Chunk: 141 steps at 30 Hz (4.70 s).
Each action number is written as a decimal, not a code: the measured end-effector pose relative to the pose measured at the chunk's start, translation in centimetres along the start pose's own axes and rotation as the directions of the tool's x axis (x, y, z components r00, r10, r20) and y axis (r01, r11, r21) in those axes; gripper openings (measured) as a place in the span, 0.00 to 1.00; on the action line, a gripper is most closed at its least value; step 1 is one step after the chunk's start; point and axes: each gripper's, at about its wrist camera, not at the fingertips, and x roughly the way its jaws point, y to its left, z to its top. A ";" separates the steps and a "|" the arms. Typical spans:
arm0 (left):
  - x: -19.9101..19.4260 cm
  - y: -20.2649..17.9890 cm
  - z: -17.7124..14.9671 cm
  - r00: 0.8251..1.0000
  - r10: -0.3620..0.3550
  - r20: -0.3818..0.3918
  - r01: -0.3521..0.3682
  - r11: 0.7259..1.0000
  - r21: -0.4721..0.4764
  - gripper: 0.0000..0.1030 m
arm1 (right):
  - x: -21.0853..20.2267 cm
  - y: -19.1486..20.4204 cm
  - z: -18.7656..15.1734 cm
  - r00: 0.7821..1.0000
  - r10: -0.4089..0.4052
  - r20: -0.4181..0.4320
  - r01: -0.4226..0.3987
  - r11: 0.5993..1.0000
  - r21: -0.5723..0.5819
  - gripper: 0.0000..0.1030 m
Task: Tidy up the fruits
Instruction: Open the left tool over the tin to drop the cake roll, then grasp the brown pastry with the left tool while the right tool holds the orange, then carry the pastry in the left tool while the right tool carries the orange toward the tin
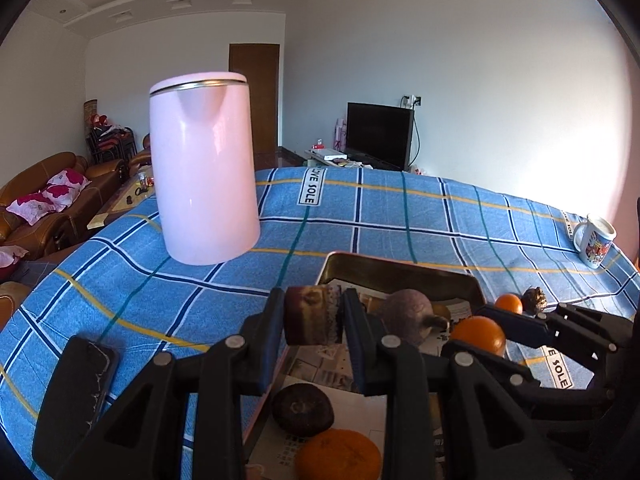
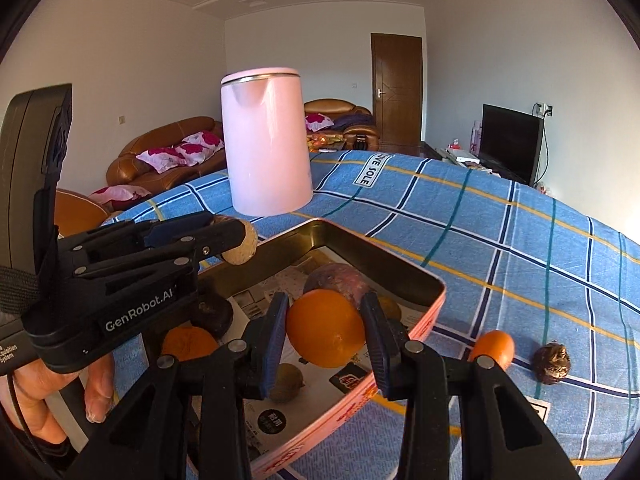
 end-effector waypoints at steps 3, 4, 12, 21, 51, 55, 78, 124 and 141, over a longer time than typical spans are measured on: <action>0.5 0.3 -0.1 1.000 0.008 -0.012 -0.008 1.000 -0.002 0.31 | 1.0 0.4 -0.2 0.999 0.005 -0.032 -0.005 1.000 -0.007 0.38; 0.5 0.3 -0.1 1.000 0.009 -0.012 -0.009 1.000 -0.002 0.31 | 1.2 0.4 -0.2 0.999 0.003 -0.039 -0.004 1.000 -0.006 0.38; -0.4 -0.1 0.4 1.000 0.009 0.027 -0.009 1.000 -0.014 0.70 | 0.2 -1.5 -0.4 1.000 0.006 -0.026 -0.005 0.999 0.042 0.62; -0.9 -2.1 0.9 0.999 -0.010 0.044 0.010 1.000 0.007 0.87 | -2.1 -8.7 -0.9 0.978 -0.193 -0.075 0.198 0.977 0.078 0.65; 0.0 -15.6 3.1 0.990 -0.139 0.006 0.136 0.975 0.178 0.92 | -5.2 -17.1 -2.6 0.938 -0.319 -0.137 0.338 0.929 0.151 0.37; 1.8 -19.3 2.5 0.984 -0.173 -0.042 0.178 0.961 0.213 0.92 | -7.7 -20.9 -4.0 0.919 -0.374 -0.125 0.394 0.886 0.244 0.37; 10.2 -26.8 0.0 0.914 -0.187 -0.360 0.301 0.907 0.294 0.80 | -10.2 -23.7 -6.0 0.911 -0.403 -0.086 0.408 0.854 0.322 0.37; 2.8 -22.8 0.5 0.969 -0.247 -0.031 0.247 0.945 0.216 0.43 | -13.6 -19.7 -5.8 0.856 -0.493 0.153 0.447 0.856 0.259 0.37; 0.5 -22.0 -0.1 0.970 -0.236 0.061 0.217 0.949 0.227 0.43 | -14.5 -17.6 -6.1 0.854 -0.477 0.207 0.431 0.873 0.229 0.37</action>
